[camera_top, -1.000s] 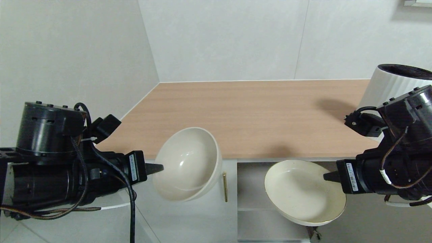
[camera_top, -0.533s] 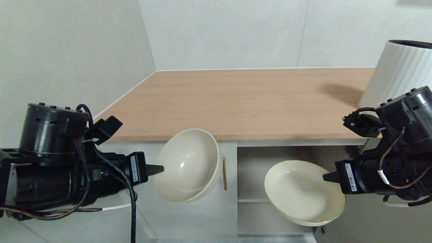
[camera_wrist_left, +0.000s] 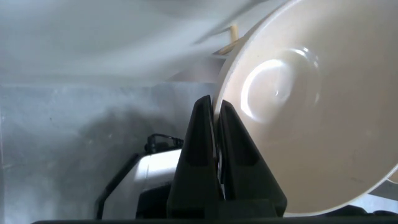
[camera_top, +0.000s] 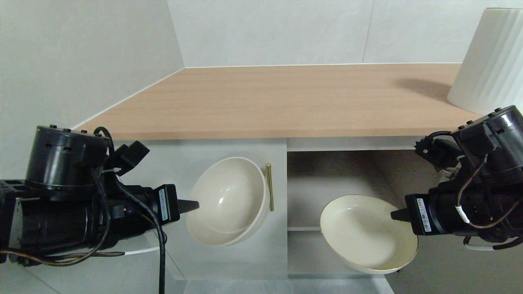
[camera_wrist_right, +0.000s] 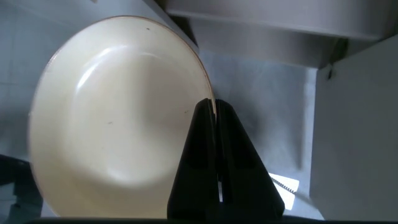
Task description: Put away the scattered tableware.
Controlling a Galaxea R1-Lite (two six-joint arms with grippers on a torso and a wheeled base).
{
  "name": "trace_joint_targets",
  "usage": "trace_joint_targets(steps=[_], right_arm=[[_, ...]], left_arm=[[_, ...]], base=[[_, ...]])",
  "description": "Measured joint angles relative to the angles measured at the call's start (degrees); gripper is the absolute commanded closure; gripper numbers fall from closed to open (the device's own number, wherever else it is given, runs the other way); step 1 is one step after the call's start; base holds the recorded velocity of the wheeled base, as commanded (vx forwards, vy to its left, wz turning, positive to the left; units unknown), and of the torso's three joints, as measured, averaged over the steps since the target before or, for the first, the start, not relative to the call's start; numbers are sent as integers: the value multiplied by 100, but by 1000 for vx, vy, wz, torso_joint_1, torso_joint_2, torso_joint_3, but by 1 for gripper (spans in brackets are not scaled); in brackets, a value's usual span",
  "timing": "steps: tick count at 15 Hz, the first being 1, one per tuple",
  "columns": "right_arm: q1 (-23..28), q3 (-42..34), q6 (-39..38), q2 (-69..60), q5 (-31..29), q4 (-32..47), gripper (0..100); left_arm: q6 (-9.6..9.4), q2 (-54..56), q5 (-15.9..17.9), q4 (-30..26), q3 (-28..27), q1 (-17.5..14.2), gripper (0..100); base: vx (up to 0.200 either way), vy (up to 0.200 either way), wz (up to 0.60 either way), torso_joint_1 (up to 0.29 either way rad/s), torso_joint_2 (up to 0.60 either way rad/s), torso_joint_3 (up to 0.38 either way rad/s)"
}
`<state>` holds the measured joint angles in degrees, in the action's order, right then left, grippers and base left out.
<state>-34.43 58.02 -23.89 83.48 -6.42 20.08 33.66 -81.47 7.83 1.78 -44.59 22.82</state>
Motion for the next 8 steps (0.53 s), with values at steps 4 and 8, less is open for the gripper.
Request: trace_joint_targets(steps=[4,8], right_arm=[[26,-2,2,12,0,6,100],[102,0,4,122,-28,-141,100]], left_arm=[[0,5,-2,0,5,0,100],[-7,5,0,11,35,24,100]], base=[[0,0,0,-27,103,75],[0,0,0,0,0,0]])
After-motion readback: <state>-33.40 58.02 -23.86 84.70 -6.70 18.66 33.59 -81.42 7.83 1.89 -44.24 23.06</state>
